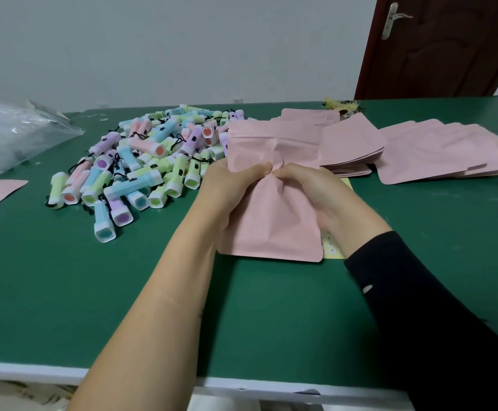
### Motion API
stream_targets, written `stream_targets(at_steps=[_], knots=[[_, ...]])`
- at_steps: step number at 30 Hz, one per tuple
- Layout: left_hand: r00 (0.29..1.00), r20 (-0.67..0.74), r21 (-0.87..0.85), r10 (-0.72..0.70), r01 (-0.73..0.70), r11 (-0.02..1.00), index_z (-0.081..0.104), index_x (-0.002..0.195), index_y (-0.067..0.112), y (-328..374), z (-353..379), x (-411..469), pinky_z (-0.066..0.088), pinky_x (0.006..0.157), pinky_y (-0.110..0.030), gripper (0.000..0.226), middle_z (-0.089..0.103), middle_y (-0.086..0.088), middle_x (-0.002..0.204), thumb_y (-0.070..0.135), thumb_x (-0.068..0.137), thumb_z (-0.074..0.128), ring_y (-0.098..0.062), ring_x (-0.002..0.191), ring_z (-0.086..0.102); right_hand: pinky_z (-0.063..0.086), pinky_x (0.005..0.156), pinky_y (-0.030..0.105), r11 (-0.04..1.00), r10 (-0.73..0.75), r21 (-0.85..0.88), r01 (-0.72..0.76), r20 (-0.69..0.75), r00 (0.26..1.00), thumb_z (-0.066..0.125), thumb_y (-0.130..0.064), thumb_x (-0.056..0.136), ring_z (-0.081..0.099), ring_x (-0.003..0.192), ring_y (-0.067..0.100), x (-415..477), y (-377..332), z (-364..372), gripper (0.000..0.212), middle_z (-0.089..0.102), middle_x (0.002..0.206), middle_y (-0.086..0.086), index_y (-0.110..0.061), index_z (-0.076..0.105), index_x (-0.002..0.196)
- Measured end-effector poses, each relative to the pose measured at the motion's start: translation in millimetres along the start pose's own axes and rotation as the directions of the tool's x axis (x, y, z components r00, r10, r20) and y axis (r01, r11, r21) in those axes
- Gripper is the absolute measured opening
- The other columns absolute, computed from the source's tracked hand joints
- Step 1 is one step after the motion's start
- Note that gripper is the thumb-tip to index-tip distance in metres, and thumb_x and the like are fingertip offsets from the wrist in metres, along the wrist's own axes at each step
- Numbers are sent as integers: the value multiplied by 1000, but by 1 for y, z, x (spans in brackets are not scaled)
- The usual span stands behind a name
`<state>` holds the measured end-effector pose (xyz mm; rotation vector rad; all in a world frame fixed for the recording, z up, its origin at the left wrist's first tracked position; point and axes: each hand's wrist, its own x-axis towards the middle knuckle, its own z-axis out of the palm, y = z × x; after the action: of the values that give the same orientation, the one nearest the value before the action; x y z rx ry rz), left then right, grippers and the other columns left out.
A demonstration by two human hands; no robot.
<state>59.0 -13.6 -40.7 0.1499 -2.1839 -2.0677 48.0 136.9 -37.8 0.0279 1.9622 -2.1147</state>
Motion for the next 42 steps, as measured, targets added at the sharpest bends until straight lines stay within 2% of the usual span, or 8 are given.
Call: stream_targets(at_steps=[6, 9, 13, 23, 29, 32, 35, 42], knots=[[999, -32, 21, -8, 9, 1000, 73, 85, 21, -2, 4, 1, 57, 72, -28, 13, 77, 4, 81, 26, 76, 81, -12, 73, 73, 58, 85, 42, 1000, 7, 14, -6, -110, 994, 76, -25, 58, 72, 89, 28, 0, 0, 0, 70, 73, 102, 12, -3, 60, 122], [999, -2, -78, -33, 32, 996, 74, 89, 17, -2, 3, 1, 56, 64, -23, 14, 77, -1, 84, 20, 77, 81, -13, 72, 72, 58, 84, 42, 999, -11, -35, 6, -143, 990, 76, -22, 69, 71, 88, 28, -2, 0, 0, 54, 73, 101, 11, -5, 62, 118], [1000, -13, -135, -24, 22, 991, 73, 90, 14, -1, -2, 4, 57, 74, -33, 15, 77, -6, 85, 13, 76, 80, -21, 73, 71, 54, 79, 37, 997, -31, -79, 23, -99, 995, 71, -21, 75, 71, 83, 27, -7, 1, 7, 30, 74, 90, 10, -2, 71, 99], [989, -146, -193, 35, -64, 979, 73, 91, 14, 8, -24, 5, 53, 60, -19, 17, 76, 3, 80, 8, 77, 80, -9, 72, 72, 59, 75, 36, 975, -61, -220, 41, -86, 994, 72, -16, 75, 73, 80, 25, -11, -1, 16, 19, 76, 89, 6, -9, 73, 93], [967, -153, 151, 202, -179, 972, 69, 89, 15, 5, -36, 6, 48, 69, -26, 8, 66, 0, 81, 19, 86, 75, -13, 72, 58, 44, 50, 18, 961, -112, -268, 62, -174, 978, 66, -16, 81, 61, 64, 19, -8, 2, 13, 18, 66, 79, 4, -5, 67, 95], [958, -90, 345, 273, -227, 911, 66, 90, 17, 4, -42, 9, 48, 74, -29, 5, 60, 3, 79, 18, 89, 71, -14, 72, 53, 40, 51, 20, 952, -110, -302, 48, -190, 976, 64, -16, 82, 57, 65, 19, -8, 2, 11, 12, 61, 80, 5, -8, 61, 90], [946, -49, 515, 319, -250, 820, 65, 87, 23, 2, -45, 11, 43, 66, -19, 8, 56, 12, 73, 18, 91, 69, -8, 66, 49, 41, 54, 22, 947, -102, -320, 37, -188, 977, 63, -16, 83, 57, 67, 20, -7, 3, 9, 11, 61, 83, 5, -9, 60, 90], [941, -55, 625, 334, -229, 746, 70, 99, 13, -1, -43, 10, 46, 76, -28, 9, 70, 2, 86, 17, 92, 66, -16, 78, 58, 37, 34, 10, 934, -55, -357, -6, -161, 985, 62, -18, 84, 60, 62, 15, -7, 1, 7, 7, 64, 83, 2, -14, 58, 89]])
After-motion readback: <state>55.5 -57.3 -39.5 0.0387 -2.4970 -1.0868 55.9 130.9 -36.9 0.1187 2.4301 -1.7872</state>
